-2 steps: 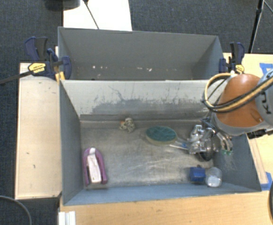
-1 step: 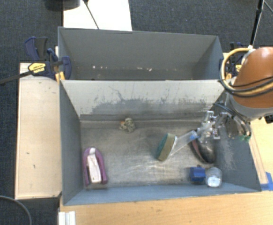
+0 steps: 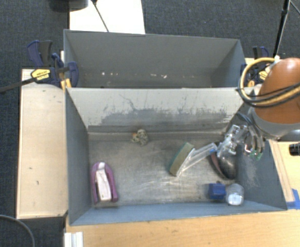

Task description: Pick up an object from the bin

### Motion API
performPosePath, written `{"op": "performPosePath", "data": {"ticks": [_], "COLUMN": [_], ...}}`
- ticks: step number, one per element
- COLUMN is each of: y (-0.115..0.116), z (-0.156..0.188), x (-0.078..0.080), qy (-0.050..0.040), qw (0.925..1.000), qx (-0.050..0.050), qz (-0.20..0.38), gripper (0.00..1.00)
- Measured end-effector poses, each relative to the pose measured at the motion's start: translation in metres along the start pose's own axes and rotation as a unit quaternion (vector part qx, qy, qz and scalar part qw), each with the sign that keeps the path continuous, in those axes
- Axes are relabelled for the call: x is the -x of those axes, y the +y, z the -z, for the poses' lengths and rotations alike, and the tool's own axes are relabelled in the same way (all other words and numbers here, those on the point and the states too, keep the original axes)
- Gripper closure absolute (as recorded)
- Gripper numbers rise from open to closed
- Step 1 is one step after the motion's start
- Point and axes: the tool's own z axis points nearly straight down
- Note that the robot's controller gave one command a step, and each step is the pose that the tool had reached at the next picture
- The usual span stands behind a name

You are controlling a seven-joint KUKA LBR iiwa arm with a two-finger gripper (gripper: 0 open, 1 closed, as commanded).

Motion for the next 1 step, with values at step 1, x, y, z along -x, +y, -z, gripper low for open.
{"op": "performPosePath", "data": {"ticks": [1], "y": [-0.075], "z": [0.1514], "x": [0.0013], "qy": [-0.0056], "qw": [0.9993], "qx": [0.0], "qz": [-0.037], "gripper": [1.0]}}
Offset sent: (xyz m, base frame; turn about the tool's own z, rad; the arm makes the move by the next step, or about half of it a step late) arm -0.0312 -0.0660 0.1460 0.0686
